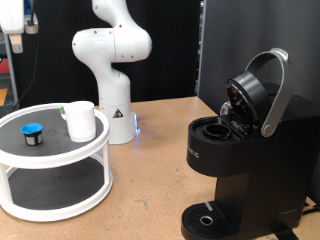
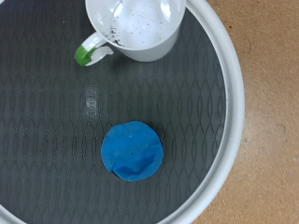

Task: Make a cup of coffee with the keurig machine

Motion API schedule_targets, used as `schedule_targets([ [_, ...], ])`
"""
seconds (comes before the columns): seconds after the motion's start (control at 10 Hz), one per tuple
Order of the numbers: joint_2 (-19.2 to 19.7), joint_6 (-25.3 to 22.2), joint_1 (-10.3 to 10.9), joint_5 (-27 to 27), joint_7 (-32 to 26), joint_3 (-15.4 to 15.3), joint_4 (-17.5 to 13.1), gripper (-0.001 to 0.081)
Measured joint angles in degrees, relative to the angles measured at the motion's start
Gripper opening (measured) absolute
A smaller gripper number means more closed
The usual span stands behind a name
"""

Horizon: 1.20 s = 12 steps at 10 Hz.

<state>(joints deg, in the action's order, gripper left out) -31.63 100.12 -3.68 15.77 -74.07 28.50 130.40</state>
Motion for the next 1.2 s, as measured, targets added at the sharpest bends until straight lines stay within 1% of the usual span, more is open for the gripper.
schedule_targets([
  [0.1,-0.2,1.5,0.0,-0.1,-0.3,0.1,1.1,0.0801],
  [0.3,-0.5,7.9,-0.2,0.2,-0.2,0.7,5.4,0.0801],
  [0.6,-0.2,16.2,-1.4,2.1,-0.1,1.6,11.4,0.0801],
  [1.0,0.8,24.2,-3.1,5.0,0.1,2.2,17.1,0.0801],
  [1.2,1.8,27.5,-4.0,6.1,0.1,2.6,19.3,0.0801],
])
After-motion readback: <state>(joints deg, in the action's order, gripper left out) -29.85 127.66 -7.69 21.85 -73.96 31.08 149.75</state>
